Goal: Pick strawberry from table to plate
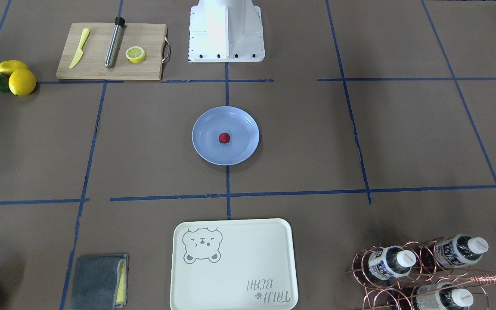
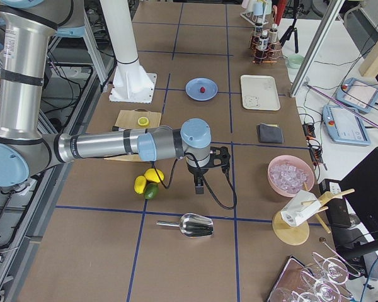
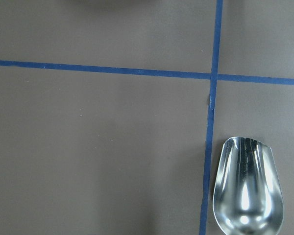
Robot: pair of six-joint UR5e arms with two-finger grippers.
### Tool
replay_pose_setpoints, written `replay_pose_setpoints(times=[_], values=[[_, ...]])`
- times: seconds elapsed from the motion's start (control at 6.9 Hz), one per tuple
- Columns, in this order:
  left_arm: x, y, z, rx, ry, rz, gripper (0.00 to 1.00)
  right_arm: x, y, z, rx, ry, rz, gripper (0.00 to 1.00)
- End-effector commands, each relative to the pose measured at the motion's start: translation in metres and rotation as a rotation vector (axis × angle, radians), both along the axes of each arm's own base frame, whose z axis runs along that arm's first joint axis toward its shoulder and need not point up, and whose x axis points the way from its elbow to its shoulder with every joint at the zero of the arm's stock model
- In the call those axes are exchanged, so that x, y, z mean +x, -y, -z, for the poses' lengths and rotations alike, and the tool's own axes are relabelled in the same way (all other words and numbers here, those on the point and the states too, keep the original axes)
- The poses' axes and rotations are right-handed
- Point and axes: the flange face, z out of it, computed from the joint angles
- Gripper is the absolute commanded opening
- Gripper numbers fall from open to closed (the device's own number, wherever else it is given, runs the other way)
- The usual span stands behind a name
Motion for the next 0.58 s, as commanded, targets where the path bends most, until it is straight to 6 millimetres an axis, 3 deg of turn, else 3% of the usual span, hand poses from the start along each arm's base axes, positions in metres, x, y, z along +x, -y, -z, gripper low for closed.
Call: replay_pose_setpoints(times=[0.0,0.43], values=[[-0.002,-0.008,-0.007,-0.075,-0.001,0.005,1.0,0.0,0.0,0.003,0.006,0.0,-0.002,1.0],[-0.008,-0.008,-0.018,-0.149,0.083,0.017,1.0,-0.001,-0.005,0.0,-0.01,0.023,0.002,1.0]])
